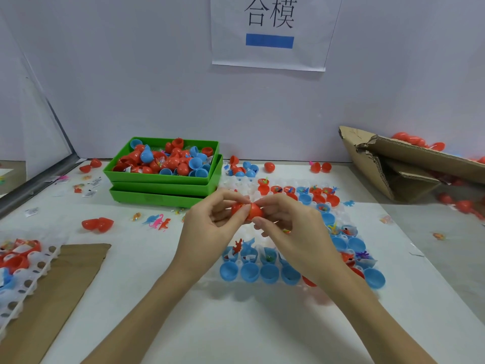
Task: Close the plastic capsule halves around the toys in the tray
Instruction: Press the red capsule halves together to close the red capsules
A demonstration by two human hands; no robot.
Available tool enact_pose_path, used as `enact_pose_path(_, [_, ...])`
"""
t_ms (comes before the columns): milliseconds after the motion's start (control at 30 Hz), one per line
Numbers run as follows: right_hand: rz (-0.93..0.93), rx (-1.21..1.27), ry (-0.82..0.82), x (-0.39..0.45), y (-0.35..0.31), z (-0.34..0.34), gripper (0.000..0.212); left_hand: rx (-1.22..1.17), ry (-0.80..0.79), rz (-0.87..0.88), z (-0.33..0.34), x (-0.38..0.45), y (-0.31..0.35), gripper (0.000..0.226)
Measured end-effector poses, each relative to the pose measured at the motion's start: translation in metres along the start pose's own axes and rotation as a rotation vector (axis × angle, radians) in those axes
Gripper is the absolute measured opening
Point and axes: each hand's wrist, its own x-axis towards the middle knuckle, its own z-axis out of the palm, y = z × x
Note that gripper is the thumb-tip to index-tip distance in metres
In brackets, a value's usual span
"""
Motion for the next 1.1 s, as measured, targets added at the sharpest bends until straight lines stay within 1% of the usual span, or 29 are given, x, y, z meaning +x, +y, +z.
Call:
enact_pose_path(100, [0.009, 0.020, 0.017, 0.000, -0.001, 0.001, 0.027, 0.010, 0.001, 0.021, 0.000, -0.001, 0.000, 0.005])
enact_pose_path(200, [0.013, 0.030, 0.019, 0.000, -0.002, 0.002, 0.027, 0.102, -0.017, 0.084, 0.001, -0.003, 0.000, 0.006])
enact_pose_path(267, [0.018, 0.034, 0.021, 0.000, -0.001, 0.002, 0.025, 0.127, -0.047, 0.092, 0.002, -0.004, 0.001, 0.013])
enact_pose_path(333, [0.018, 0.047, 0.035, -0.001, 0.000, 0.002, 0.023, 0.061, -0.094, 0.060, 0.001, -0.003, 0.001, 0.022])
enact_pose_path(400, [0.018, 0.070, 0.055, -0.001, 0.000, 0.001, 0.021, -0.033, -0.182, 0.019, -0.001, -0.003, 0.002, 0.028])
enact_pose_path(467, [0.022, 0.117, 0.070, 0.000, -0.001, 0.000, 0.021, -0.055, -0.234, 0.022, -0.003, -0.003, 0.003, 0.035])
enact_pose_path(567, [0.016, 0.180, 0.060, 0.002, -0.002, -0.002, 0.023, -0.029, -0.202, 0.055, -0.005, -0.001, 0.006, 0.036])
enact_pose_path(667, [-0.005, 0.176, 0.039, 0.002, -0.003, -0.002, 0.024, 0.002, -0.157, 0.081, -0.009, 0.002, 0.008, 0.037])
enact_pose_path(767, [-0.044, 0.136, 0.024, 0.001, -0.003, -0.003, 0.025, 0.052, -0.111, 0.099, -0.014, 0.003, 0.008, 0.042])
enact_pose_path(900, [-0.134, 0.028, 0.041, 0.001, -0.004, -0.006, 0.027, 0.143, -0.112, 0.162, -0.017, 0.002, 0.009, 0.049])
enact_pose_path(933, [-0.146, 0.021, 0.051, 0.001, -0.004, -0.006, 0.028, 0.143, -0.123, 0.170, -0.018, 0.002, 0.009, 0.049])
enact_pose_path(1033, [-0.135, 0.051, 0.051, 0.001, -0.004, -0.006, 0.026, 0.085, -0.142, 0.164, -0.019, 0.003, 0.010, 0.037])
enact_pose_path(1100, [-0.114, 0.097, 0.037, 0.001, -0.005, -0.005, 0.026, 0.021, -0.136, 0.119, -0.019, 0.004, 0.011, 0.032])
